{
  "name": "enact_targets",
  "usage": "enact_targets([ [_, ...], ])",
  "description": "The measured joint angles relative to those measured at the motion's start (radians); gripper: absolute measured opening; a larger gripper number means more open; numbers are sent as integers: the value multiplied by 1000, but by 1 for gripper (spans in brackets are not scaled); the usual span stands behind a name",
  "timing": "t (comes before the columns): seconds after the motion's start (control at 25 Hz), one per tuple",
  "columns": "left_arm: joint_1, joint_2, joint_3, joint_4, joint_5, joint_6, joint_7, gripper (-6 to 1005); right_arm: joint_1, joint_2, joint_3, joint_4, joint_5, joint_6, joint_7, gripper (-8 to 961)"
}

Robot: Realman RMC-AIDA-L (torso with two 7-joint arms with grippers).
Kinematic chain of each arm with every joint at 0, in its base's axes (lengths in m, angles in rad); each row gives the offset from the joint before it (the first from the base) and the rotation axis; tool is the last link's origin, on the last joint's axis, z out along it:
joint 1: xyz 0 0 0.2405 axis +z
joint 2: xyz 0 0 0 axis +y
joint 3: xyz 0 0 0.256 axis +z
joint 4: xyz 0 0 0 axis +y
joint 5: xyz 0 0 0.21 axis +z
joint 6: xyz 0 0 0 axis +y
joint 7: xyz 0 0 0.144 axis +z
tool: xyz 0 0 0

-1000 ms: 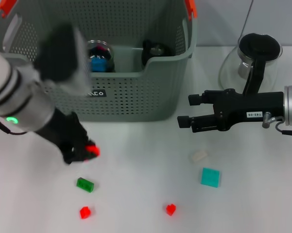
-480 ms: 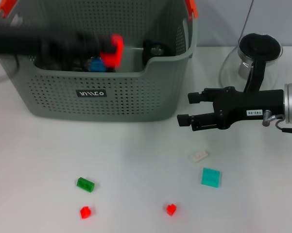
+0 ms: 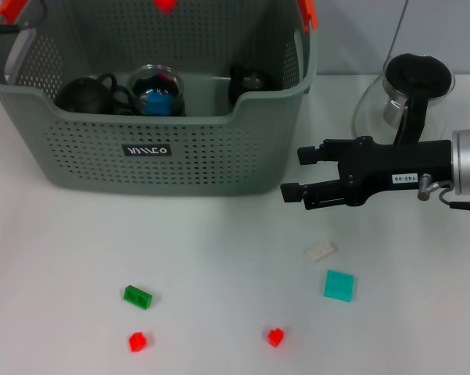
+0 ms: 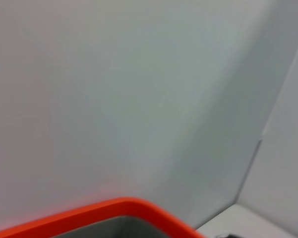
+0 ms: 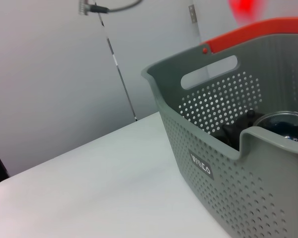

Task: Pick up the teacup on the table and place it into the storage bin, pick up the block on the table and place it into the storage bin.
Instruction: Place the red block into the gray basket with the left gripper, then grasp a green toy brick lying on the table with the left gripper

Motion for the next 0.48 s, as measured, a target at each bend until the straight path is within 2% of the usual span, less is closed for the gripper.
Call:
enact_targets([
  [0.04, 1, -10, 47, 7, 32, -71, -6, 214, 0, 0, 0, 0, 0, 0, 0, 912],
  [0.16, 4, -16, 64, 20, 45, -92, -8, 226, 0, -1, -1, 0, -1, -1, 0, 913],
  [0.32, 20, -14, 52, 62, 37, -39, -18, 420, -4, -2, -1, 0, -1, -1, 0, 914],
  [0.4, 38, -14, 48, 111, 15, 47, -19, 537, -5, -3, -1, 0, -2, -1, -3, 913],
  [0.48, 65, -25, 57, 189, -14, 195, 24, 674, -6, -3, -1, 0, -1, -2, -6, 912],
])
